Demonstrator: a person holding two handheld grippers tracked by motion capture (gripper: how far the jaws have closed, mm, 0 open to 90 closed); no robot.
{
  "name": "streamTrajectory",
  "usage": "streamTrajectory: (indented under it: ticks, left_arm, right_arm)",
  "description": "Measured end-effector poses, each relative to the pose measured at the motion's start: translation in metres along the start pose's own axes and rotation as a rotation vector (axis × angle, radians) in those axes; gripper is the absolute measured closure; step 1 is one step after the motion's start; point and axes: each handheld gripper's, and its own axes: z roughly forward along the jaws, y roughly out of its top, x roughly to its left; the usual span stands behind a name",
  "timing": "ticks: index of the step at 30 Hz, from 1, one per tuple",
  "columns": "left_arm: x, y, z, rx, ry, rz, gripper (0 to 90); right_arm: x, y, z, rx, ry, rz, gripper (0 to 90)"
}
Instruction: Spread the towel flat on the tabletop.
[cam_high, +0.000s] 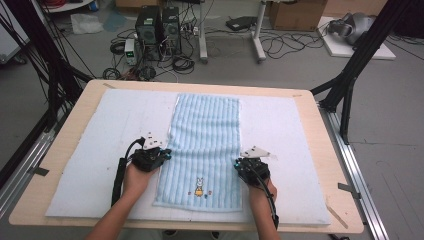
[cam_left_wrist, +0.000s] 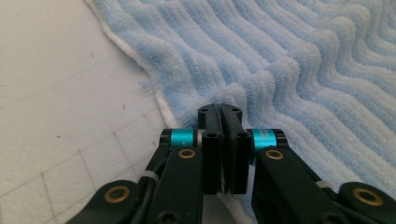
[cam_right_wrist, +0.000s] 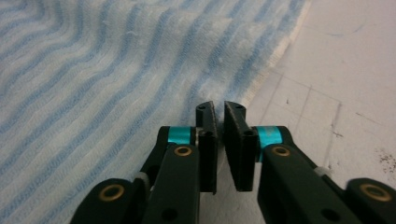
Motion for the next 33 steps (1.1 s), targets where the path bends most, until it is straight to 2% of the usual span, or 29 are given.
streamTrajectory:
  ticks: [1,2,4,7,9,12,16,18,22,24,26,28,32,33]
  left_arm:
    - [0.001,-0.001,-0.001,-0.011,-0.006,-0.019,68.2]
    - [0.002,-0.002,-0.004,-0.010,-0.007,-0.025,61.1]
    - [0.007,-0.008,-0.012,-0.024,-0.052,-0.062,53.7]
    - [0.006,-0.017,-0.024,-0.046,-0.105,-0.076,52.1]
    - [0.006,-0.022,-0.031,-0.055,-0.141,-0.088,50.2]
    - [0.003,-0.031,-0.041,-0.057,-0.184,-0.096,49.0]
    - [-0.004,-0.040,-0.053,-0.057,-0.217,-0.085,48.5]
    - [-0.011,-0.044,-0.058,-0.040,-0.228,-0.065,47.3]
    - [-0.023,-0.052,-0.067,-0.032,-0.205,-0.019,45.4]
    - [-0.028,-0.052,-0.068,-0.028,-0.191,0.017,46.4]
    - [-0.034,-0.052,-0.067,-0.002,-0.204,0.058,51.6]
    - [-0.039,-0.052,-0.066,0.008,-0.195,0.109,57.1]
    - [-0.043,-0.053,-0.067,0.005,-0.210,0.153,81.3]
    - [-0.044,-0.053,-0.068,0.008,-0.210,0.163,84.2]
  right_arm:
    - [-0.001,-0.001,-0.001,-0.006,0.002,0.003,72.8]
    - [-0.003,-0.003,-0.003,-0.020,0.023,0.017,70.4]
    - [-0.005,-0.008,-0.008,-0.045,0.063,0.034,64.7]
    - [-0.005,-0.016,-0.018,-0.066,0.118,0.029,59.4]
    - [-0.003,-0.021,-0.025,-0.069,0.120,0.015,56.8]
    - [-0.003,-0.025,-0.034,-0.076,0.153,0.022,53.1]
    - [-0.001,-0.032,-0.044,-0.072,0.189,0.018,49.2]
    - [0.001,-0.036,-0.046,-0.064,0.201,0.025,48.7]
    - [0.005,-0.041,-0.045,-0.044,0.205,0.017,48.5]
    - [0.007,-0.040,-0.043,-0.030,0.179,-0.007,51.0]
    - [0.010,-0.040,-0.041,-0.015,0.179,-0.013,52.8]
    - [0.010,-0.039,-0.042,-0.016,0.182,-0.017,57.2]
    - [0.009,-0.039,-0.043,-0.001,0.228,-0.022,80.5]
    - [0.010,-0.039,-0.043,0.003,0.238,-0.018,84.3]
